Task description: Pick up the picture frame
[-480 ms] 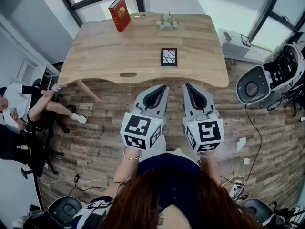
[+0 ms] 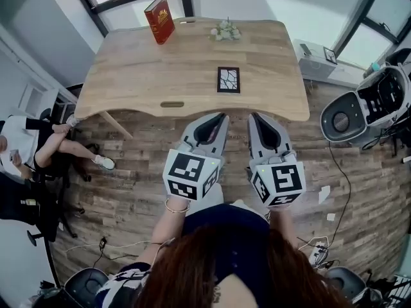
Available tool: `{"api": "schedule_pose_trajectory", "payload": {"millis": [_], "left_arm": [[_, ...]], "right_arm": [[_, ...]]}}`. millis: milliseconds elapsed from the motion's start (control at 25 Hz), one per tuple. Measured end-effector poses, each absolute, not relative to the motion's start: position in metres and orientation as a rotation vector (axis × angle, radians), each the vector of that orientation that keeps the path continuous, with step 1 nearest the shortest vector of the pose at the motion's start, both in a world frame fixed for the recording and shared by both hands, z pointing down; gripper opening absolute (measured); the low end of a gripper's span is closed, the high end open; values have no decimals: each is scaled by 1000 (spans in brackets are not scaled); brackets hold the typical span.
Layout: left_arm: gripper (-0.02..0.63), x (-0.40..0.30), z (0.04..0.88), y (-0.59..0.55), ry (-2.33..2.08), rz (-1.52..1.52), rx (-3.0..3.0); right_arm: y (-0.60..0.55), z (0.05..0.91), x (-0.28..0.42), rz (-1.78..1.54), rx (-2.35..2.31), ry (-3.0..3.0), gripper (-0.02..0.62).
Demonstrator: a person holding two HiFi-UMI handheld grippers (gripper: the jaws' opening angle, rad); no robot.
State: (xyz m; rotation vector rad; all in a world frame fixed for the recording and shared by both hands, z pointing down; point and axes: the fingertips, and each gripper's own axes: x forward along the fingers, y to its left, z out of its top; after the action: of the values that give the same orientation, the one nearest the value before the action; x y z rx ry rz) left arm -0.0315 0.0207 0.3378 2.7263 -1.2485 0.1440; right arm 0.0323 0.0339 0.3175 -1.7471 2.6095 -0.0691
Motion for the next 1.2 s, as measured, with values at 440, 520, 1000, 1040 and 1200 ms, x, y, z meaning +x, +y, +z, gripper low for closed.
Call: {"api": "schedule_pose_trajectory", "payload": {"millis": [440, 520, 1000, 1040, 1200], "left_arm": [[35, -43, 348, -13, -1169, 147, 2734], [35, -43, 349, -18, -1158, 148, 2734], [35, -32, 361, -51, -1120, 174, 2721], [35, -31, 364, -55, -1123, 180, 2717], [35, -31, 368, -72, -1140, 191, 2703]], "right_arm": [[1, 321, 19, -107, -1812, 2567, 26], [-3, 321, 18, -105, -1824, 2561, 26], [-35, 330, 27, -135, -1862, 2542, 26], [-40, 332, 29, -140, -1864, 2543, 26], [-58, 335, 31, -143, -1869, 2550, 26]]}}
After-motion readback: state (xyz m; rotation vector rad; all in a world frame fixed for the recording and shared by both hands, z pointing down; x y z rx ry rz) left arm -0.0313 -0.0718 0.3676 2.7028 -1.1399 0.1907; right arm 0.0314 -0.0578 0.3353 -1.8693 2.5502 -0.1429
